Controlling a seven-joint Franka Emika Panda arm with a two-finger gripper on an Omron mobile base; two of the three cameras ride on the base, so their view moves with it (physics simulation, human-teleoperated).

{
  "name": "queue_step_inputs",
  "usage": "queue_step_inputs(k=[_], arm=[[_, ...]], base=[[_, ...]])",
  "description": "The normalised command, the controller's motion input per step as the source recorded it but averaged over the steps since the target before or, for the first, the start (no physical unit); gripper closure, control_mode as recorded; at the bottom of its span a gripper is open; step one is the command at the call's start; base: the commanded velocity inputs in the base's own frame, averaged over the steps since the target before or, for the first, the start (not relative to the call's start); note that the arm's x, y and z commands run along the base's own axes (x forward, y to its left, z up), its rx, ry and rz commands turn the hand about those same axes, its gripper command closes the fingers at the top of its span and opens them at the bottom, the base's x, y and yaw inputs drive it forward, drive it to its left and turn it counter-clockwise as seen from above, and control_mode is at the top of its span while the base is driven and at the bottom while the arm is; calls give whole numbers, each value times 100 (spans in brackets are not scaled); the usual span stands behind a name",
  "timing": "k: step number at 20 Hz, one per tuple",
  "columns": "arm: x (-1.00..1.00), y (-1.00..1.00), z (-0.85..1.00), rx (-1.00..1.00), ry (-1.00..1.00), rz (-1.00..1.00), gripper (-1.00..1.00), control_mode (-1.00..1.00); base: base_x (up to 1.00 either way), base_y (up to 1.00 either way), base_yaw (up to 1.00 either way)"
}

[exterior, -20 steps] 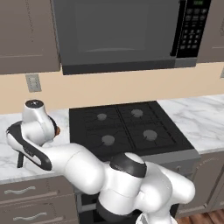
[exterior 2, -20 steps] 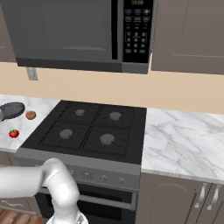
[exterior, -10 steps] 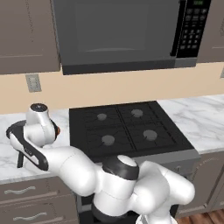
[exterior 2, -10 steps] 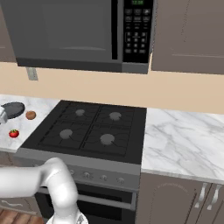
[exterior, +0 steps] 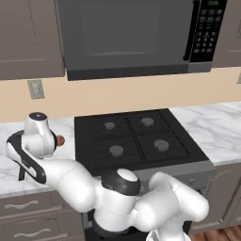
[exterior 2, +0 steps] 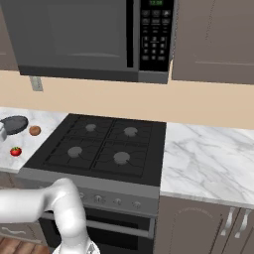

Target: Place the pan on the front left burner on the stove. Then place the tomato and the onion in the pan and turn on the front left burner.

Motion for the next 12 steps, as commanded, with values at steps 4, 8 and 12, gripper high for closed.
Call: queue_step_inputs(k=[4, 8, 12], arm=[[0, 23, 0, 0, 8, 0, -100, -100], [0, 17, 0, 0, 5, 0, -100, -100], [7, 11, -1, 0, 1, 0, -100, -100]], base=[[0, 0, 0], [0, 0, 0], [0, 0, 0]])
